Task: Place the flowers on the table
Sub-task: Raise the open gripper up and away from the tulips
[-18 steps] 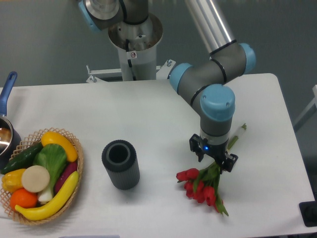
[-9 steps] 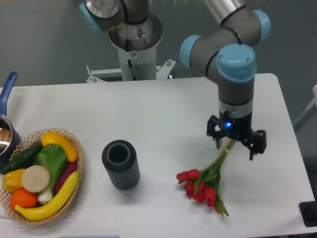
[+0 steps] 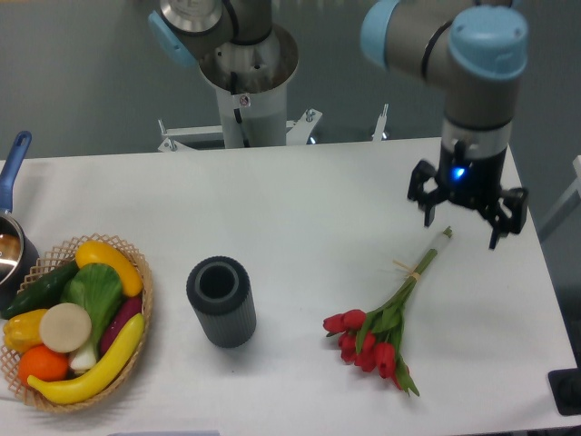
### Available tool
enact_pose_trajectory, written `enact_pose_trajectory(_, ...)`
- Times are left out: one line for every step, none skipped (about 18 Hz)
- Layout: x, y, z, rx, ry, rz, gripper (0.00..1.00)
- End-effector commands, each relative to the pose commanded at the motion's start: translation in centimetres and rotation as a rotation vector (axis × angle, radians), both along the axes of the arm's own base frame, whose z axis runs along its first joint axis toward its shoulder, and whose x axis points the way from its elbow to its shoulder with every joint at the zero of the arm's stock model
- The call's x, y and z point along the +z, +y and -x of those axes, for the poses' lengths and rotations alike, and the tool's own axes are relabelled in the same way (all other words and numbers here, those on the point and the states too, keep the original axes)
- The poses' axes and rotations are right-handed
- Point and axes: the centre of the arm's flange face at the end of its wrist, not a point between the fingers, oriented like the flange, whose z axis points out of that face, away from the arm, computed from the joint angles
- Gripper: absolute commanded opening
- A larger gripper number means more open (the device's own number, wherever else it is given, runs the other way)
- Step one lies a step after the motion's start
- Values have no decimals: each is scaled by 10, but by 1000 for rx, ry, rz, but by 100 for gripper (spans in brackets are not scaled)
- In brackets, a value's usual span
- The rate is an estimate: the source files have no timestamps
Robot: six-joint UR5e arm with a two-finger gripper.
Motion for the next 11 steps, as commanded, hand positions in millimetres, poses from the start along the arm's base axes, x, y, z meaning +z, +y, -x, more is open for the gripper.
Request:
enact_pose_trajectory(4, -19, 4, -27, -13, 9, 100)
enact_pose_trajectory(7, -32, 4, -51, -26, 10, 100)
enact_pose_trajectory(8, -48, 7, -78, -37, 17, 100)
enact_pose_trajectory(10, -62, 9, -107, -44, 26, 100)
enact_pose_trajectory(11, -72, 10, -135, -47, 32, 100)
enact_pose_trajectory(14, -81, 10, -156, -45, 32, 100)
enact_pose_trajectory(16, -89, 11, -170, -47, 32, 100)
enact_pose_trajectory(16, -92, 12, -178, -49, 28, 100)
enact_pose_trajectory(19, -93, 10, -181, -46, 22, 100)
enact_pose_trajectory(19, -92, 10, -181, -45, 17, 100)
enact_pose_trajectory(20, -92, 10, -181, -45, 11, 100)
